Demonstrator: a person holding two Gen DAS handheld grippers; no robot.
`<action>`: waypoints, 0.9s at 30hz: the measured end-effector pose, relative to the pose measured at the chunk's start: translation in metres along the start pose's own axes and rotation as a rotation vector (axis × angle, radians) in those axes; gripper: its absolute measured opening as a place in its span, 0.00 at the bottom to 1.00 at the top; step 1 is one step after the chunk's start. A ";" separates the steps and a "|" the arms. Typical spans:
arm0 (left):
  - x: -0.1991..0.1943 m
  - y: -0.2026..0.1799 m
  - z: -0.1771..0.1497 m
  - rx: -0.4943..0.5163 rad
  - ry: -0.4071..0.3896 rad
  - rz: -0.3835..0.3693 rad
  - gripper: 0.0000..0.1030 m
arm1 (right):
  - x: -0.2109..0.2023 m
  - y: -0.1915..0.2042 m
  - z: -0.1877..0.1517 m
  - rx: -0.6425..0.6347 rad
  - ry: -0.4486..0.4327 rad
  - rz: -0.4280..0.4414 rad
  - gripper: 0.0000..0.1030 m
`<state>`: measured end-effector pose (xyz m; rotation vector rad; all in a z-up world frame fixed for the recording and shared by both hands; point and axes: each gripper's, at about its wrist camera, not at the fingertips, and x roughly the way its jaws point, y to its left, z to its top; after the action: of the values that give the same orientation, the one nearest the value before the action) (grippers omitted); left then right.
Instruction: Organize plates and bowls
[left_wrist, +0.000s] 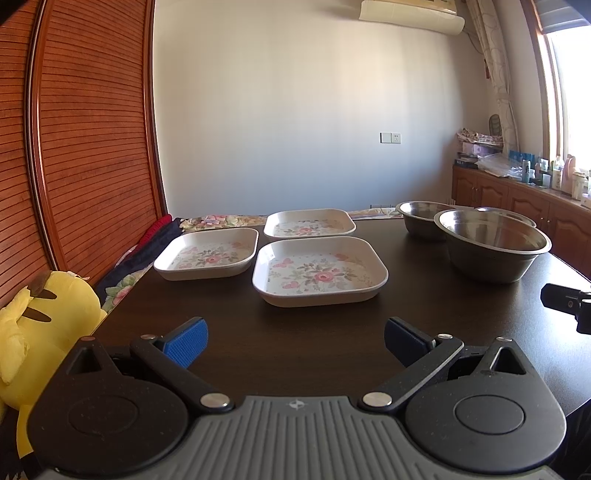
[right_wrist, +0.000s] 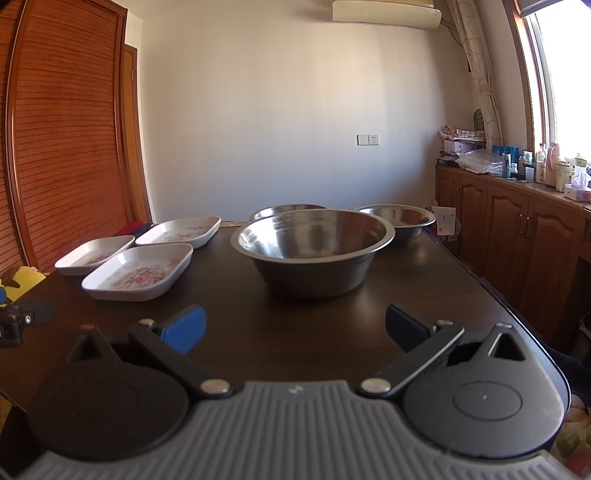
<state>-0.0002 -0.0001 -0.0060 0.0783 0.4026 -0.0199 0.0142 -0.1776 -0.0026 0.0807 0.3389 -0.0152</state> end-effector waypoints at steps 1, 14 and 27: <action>0.001 -0.001 0.000 0.001 0.001 0.000 1.00 | 0.000 0.000 0.000 0.000 0.000 -0.001 1.00; 0.002 -0.002 -0.004 0.003 0.007 0.004 1.00 | -0.001 -0.001 0.000 0.004 0.000 -0.002 1.00; 0.004 -0.001 -0.006 0.005 0.018 0.003 1.00 | -0.002 0.000 0.001 -0.002 -0.003 -0.003 1.00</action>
<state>0.0009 -0.0010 -0.0131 0.0836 0.4208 -0.0174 0.0126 -0.1773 -0.0007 0.0782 0.3355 -0.0174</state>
